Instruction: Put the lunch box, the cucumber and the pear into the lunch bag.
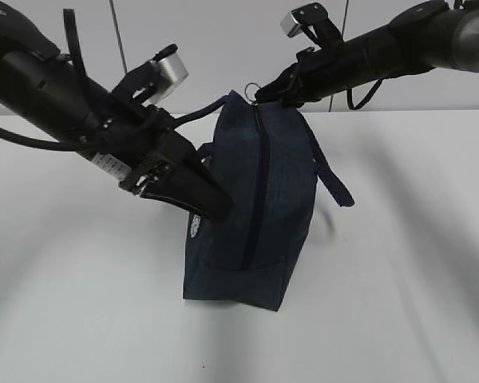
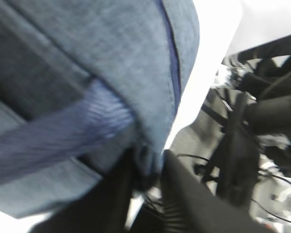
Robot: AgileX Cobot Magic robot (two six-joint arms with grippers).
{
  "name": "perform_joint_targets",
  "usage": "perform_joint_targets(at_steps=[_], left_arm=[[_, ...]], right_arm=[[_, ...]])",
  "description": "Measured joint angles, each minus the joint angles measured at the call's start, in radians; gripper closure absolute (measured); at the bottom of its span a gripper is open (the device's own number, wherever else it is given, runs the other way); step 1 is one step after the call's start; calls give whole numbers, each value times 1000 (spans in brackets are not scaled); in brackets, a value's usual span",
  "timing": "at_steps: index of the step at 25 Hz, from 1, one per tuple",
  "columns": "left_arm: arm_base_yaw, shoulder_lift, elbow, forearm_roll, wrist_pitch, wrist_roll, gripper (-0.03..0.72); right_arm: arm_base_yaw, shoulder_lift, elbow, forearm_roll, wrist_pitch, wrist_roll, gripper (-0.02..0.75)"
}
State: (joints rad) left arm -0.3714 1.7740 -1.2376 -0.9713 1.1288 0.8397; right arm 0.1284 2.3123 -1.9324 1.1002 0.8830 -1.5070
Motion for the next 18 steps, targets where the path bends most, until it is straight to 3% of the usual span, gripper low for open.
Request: perform_joint_targets(at_steps=[2,5,12,18], left_arm=[[30,0,-16,16,47,-54,342],[83,-21,-45,24,56,-136,279],[124,-73,-198,27,30,-330,274],[124,23,-345,27,-118,-397,323]], right_arm=[[-1,0,-2,0,6,3,754],[-8,0,-5,-2,20,4,754],[-10,0,-7,-3,26,12,754],[-10,0,-7,-6,26,21,754]])
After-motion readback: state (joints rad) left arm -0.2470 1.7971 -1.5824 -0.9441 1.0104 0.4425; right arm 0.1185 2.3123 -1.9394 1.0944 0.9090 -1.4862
